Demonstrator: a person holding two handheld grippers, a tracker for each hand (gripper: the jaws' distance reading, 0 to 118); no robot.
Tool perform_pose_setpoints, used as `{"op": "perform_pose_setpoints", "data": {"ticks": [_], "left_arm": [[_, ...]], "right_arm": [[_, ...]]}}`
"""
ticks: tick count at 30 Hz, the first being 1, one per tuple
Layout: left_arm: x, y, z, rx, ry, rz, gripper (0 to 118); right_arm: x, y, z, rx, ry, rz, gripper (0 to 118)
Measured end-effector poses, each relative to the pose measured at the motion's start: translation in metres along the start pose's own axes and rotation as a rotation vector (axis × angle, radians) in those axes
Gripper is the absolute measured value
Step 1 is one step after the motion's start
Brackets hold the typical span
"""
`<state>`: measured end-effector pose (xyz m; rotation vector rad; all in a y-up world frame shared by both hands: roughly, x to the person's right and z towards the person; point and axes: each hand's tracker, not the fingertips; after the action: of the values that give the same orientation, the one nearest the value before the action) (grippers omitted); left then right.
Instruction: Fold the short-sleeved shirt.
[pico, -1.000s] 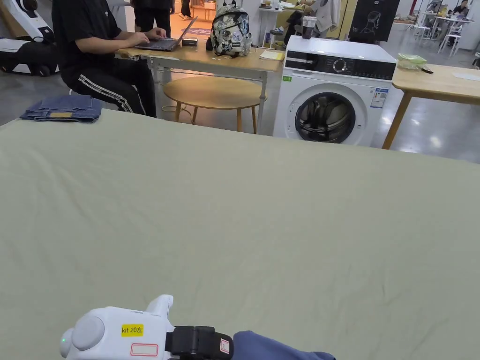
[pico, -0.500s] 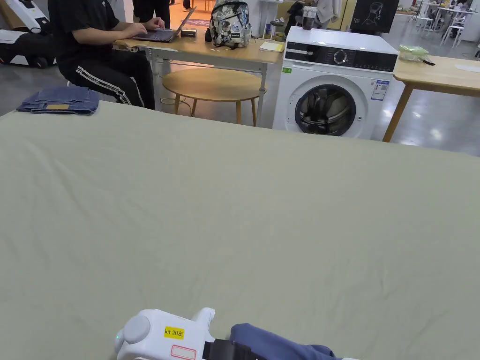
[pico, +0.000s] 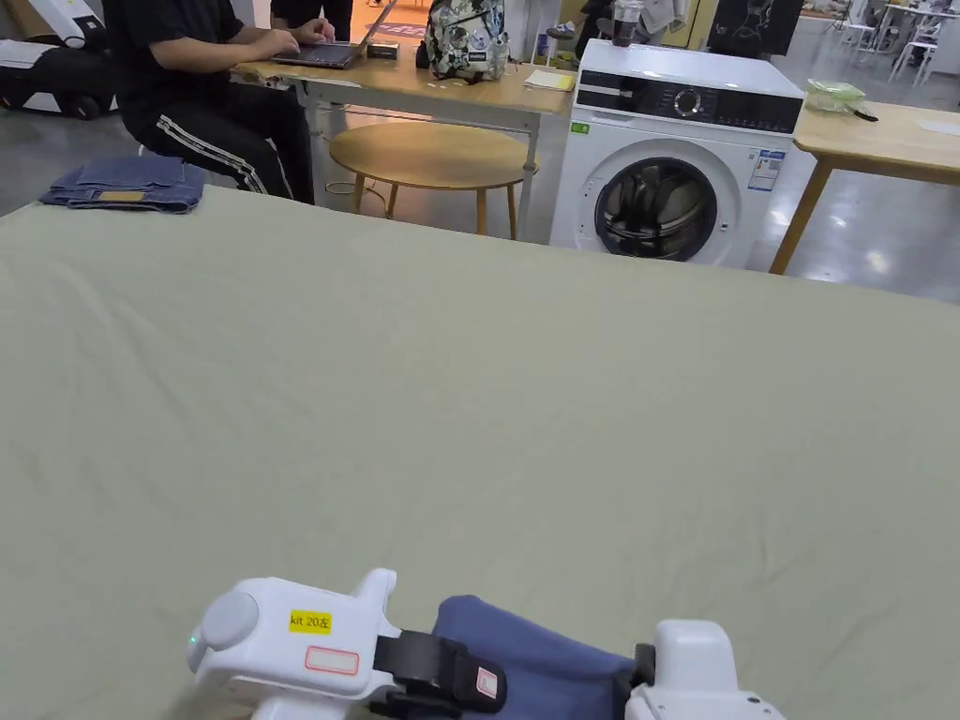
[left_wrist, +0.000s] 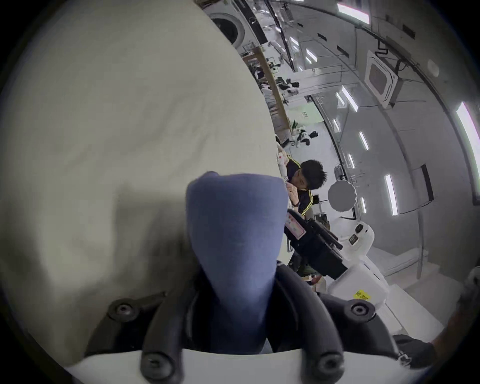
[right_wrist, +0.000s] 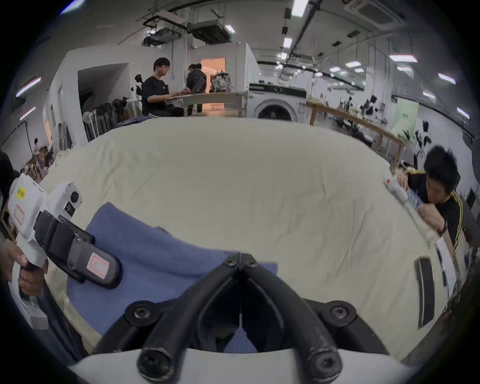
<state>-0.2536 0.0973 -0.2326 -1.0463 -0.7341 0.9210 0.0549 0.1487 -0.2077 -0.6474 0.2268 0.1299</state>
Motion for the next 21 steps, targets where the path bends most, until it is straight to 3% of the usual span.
{"op": "perform_pose_setpoints", "data": {"ticks": [5, 13, 18, 21], "left_arm": [[0.017, 0.010, 0.063, 0.040, 0.068, -0.046, 19], [0.018, 0.035, 0.216, 0.125, 0.267, -0.098, 19], [-0.001, 0.042, 0.313, 0.172, 0.400, -0.040, 19], [-0.017, 0.041, 0.357, 0.201, 0.462, 0.067, 19]], "right_arm": [[-0.017, 0.030, -0.002, 0.061, 0.018, 0.012, 0], [-0.047, 0.053, -0.004, 0.107, 0.045, 0.008, 0], [-0.061, 0.051, -0.011, 0.103, 0.068, 0.023, 0], [-0.070, 0.052, -0.013, 0.093, 0.080, 0.034, 0]]}}
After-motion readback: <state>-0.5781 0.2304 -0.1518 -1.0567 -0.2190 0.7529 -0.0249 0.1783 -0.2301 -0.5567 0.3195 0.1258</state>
